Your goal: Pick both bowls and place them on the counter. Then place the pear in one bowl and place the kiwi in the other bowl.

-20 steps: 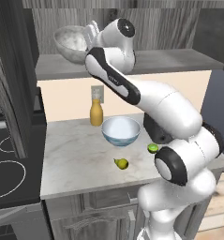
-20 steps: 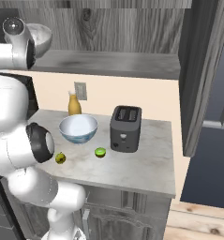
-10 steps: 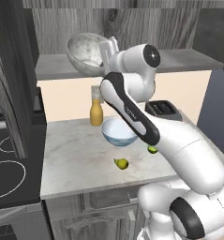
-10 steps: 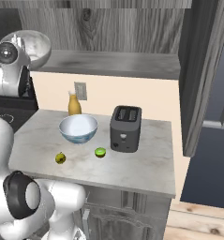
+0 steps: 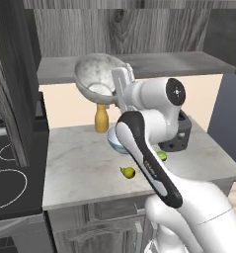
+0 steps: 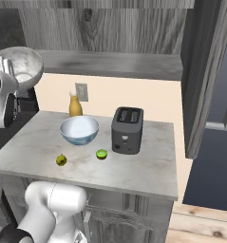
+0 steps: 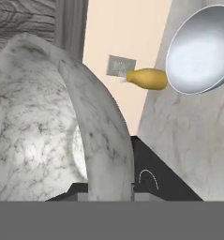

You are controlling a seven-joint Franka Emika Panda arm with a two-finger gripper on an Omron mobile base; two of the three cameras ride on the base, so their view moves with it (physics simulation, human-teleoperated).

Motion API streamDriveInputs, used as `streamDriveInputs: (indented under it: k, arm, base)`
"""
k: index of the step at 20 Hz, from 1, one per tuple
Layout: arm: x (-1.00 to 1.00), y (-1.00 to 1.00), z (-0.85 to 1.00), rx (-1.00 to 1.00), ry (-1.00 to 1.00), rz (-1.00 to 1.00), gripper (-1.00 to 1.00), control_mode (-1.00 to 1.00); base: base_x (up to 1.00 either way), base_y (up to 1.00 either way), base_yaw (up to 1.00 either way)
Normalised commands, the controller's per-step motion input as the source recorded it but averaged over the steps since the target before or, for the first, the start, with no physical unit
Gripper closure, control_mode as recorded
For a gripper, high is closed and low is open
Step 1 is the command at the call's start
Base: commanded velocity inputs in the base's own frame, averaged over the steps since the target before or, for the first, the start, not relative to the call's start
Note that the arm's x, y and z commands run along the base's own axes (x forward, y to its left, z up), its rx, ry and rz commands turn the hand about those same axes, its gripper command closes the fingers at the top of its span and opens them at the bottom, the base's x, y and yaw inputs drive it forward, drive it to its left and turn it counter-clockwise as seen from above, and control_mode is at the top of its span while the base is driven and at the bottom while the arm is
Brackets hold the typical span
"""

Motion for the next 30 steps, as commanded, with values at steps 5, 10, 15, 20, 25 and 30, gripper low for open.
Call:
streamDriveInputs:
  k: [5,10,15,20,25,30]
  arm:
    - [-0.49,0.00,-0.53,-0.07,0.14,0.00,1.00,-1.00]
    - [-0.26,0.00,-0.64,-0.08,0.09,0.00,1.00,-1.00]
    - [-0.04,0.05,-0.54,-0.08,0.13,0.00,1.00,-1.00]
    - [0.02,0.03,-0.52,-0.02,0.13,0.04,1.00,-1.00]
    - [0.12,0.02,-0.52,0.00,0.12,0.06,1.00,-1.00]
    - [0.25,0.16,-0.63,-0.02,0.10,0.03,1.00,-1.00]
  base:
    - [0.00,0.00,0.00]
    - [0.00,0.00,0.00]
    - [0.00,0.00,0.00]
    - [0.00,0.00,0.00]
    - [0.00,0.00,0.00]
    - [0.00,0.00,0.00]
